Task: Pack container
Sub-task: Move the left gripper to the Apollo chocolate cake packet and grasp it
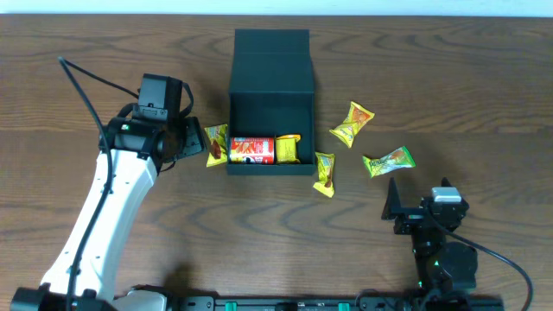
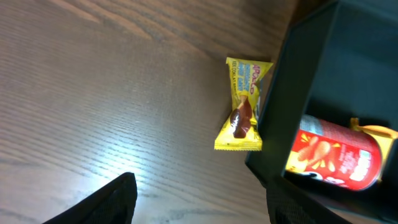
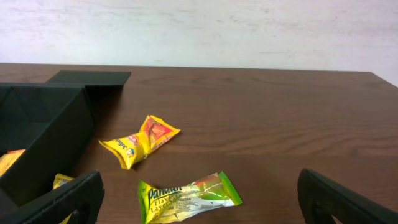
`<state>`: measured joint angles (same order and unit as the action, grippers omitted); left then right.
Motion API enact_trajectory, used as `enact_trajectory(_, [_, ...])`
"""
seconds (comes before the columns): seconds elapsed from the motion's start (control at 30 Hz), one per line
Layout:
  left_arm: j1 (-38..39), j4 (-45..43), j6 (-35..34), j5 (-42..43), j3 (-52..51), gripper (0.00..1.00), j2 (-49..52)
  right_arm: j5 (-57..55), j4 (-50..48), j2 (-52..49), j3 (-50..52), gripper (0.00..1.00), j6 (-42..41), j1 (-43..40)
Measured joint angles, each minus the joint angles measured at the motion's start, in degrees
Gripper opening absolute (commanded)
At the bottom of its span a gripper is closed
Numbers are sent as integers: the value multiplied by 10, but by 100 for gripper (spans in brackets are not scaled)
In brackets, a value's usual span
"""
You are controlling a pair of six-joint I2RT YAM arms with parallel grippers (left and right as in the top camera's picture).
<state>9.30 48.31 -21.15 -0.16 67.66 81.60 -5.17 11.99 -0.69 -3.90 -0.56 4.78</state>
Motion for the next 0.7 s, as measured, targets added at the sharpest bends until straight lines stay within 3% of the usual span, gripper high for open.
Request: enact_trajectory(0.7, [-2,-99,39,49,-17,64,142,0,0,0,0,99,0,0])
